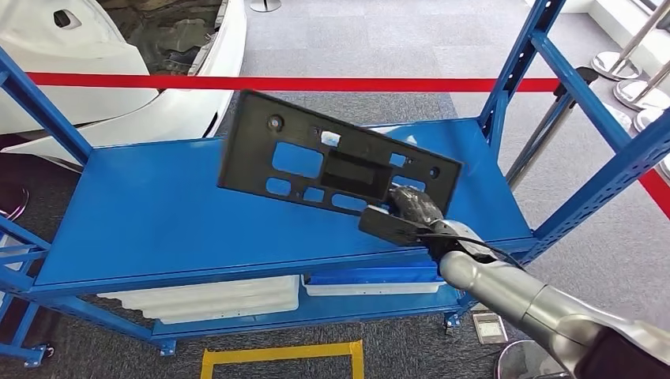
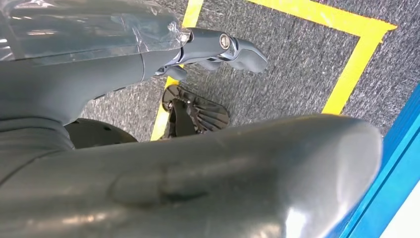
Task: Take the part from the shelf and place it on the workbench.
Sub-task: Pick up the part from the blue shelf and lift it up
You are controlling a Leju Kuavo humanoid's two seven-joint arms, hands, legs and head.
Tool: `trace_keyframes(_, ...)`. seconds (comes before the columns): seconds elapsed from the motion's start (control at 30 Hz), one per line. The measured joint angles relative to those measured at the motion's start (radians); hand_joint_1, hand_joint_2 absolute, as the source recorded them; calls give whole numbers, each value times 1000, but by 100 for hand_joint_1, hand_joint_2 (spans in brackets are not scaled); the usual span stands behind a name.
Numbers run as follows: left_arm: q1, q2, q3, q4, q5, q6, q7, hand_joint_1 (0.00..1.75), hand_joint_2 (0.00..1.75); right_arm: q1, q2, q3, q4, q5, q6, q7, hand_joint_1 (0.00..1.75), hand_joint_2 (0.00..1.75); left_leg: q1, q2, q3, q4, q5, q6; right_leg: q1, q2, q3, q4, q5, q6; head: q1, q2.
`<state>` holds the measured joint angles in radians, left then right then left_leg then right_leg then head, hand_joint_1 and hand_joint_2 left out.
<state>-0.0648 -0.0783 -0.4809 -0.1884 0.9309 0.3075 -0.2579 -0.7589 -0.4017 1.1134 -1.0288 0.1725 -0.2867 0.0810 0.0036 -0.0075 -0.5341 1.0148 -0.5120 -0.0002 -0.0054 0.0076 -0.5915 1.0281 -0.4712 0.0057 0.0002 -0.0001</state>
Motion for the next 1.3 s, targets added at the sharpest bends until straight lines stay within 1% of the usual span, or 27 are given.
trace_keyframes(0.13, 1, 1, -13, 0, 14, 15, -17, 0, 0, 63, 2, -109, -197, -113, -19, -65, 175, 175, 1, -3, -1, -1, 0, -1, 0, -3, -1, 0, -2, -1, 0, 0)
trace_keyframes(0.27, 1, 2, -15, 0, 29, 33, -42, 0, 0, 106, 2, -185, -344, -257, -15, -143, 175, 175, 1, -2, -1, -1, -1, -2, 0, -3, -1, 0, -3, -1, 0, 0)
trace_keyframes(0.33, 1, 2, -15, 0, 34, 40, -51, 0, 0, 120, 2, -208, -397, -320, -12, -174, 175, 175, 1, -2, -1, -1, -1, -2, 0, -3, -2, 0, -3, -1, 0, 0)
trace_keyframes(0.57, 0, 2, -22, 0, 46, 72, -78, 0, 0, 168, 2, -280, -618, -480, 0, -265, 175, 175, 1, -2, -2, -1, -2, -2, 0, -2, -2, 0, -3, -1, 1, 0)
trace_keyframes(0.73, 0, 2, -33, 0, 52, 84, -87, 0, 0, 192, 3, -307, -760, -572, 49, -308, 175, 175, 1, -2, -2, -1, -2, -3, 0, -2, -2, 0, -3, -1, 0, 0)
trace_keyframes(0.8, 0, 2, -37, 0, 54, 91, -95, 0, 87, 201, 4, -309, -806, -573, 75, -323, 175, 175, 1, -2, -2, -1, -2, -3, 0, -2, -2, 0, -3, -2, 0, 0)
trace_keyframes(0.87, -1, 2, -40, 0, 51, 108, -110, 0, 175, 211, 8, -306, -849, -542, 87, -327, 175, 175, 1, -2, -2, -2, -2, -3, 0, -2, -2, 0, -3, -2, 1, 0)
trace_keyframes(0.97, -3, 2, -46, 0, 49, 144, -153, 0, 175, 232, 14, -296, -904, -475, 80, -320, 175, 175, 1, -2, -1, -2, -2, -3, 0, -2, -2, 0, -4, -2, 1, 0)
trace_keyframes(1.07, -3, 2, -48, 0, 60, 149, -186, 0, 175, 252, 19, -286, -943, -430, 67, -312, 175, 175, 1, -2, -1, -2, -3, -3, 0, -2, -2, 0, -4, -2, 1, 0)
trace_keyframes(1.27, -4, 2, -48, 0, 65, 144, -192, 0, 175, 268, 23, -276, -991, -420, 62, -309, 175, 175, 1, -2, -1, -2, -3, -3, 0, -2, -2, 0, -4, -2, 0, 0)
trace_keyframes(1.3, -4, 2, -48, 0, 65, 144, -192, 0, 131, 269, 23, -274, -996, -420, 62, -309, 175, 175, 1, -2, -1, -2, -3, -3, 0, -2, -2, 0, -4, -2, 0, 0)
